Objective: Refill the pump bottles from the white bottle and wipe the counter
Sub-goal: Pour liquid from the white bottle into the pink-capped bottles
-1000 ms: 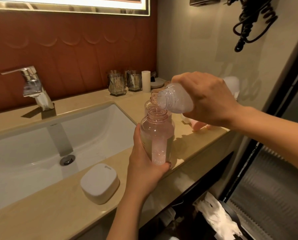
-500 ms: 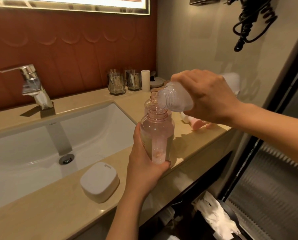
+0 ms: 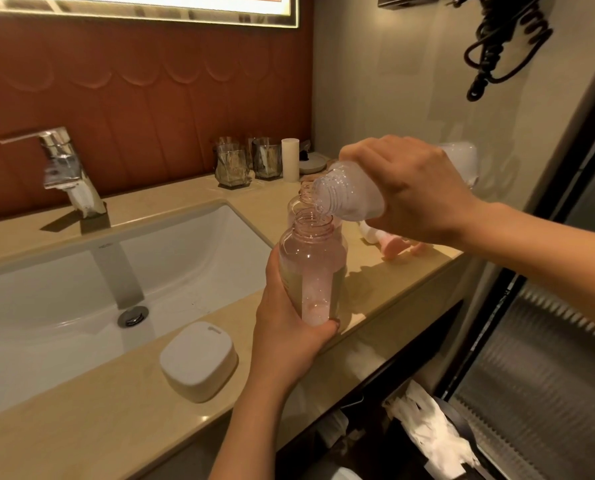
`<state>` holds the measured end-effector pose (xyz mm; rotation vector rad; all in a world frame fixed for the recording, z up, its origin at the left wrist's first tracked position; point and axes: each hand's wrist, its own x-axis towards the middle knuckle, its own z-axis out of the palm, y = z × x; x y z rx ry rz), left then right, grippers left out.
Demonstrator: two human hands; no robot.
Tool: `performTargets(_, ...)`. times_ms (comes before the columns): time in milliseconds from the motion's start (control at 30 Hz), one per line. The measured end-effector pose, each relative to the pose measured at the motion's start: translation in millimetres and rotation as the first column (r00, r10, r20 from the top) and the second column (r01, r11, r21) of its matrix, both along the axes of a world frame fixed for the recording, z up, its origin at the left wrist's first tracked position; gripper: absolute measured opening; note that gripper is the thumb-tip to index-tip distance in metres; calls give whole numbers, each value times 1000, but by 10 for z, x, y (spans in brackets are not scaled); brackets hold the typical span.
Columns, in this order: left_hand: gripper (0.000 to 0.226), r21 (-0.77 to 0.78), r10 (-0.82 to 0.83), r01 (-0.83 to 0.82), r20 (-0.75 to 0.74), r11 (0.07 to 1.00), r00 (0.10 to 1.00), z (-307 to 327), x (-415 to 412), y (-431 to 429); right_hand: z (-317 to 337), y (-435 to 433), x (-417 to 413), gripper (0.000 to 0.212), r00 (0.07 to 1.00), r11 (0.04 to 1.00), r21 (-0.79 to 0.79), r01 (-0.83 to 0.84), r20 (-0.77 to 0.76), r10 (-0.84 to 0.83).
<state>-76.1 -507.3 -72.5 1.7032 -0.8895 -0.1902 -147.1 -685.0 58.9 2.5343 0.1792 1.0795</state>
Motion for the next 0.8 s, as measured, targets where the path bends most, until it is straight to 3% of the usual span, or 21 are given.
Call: performTargets(800,111,5,-5,5,-20,1000,1000,-17,15,1,39,-2,6,67,999,999,-41,35,-14,-36)
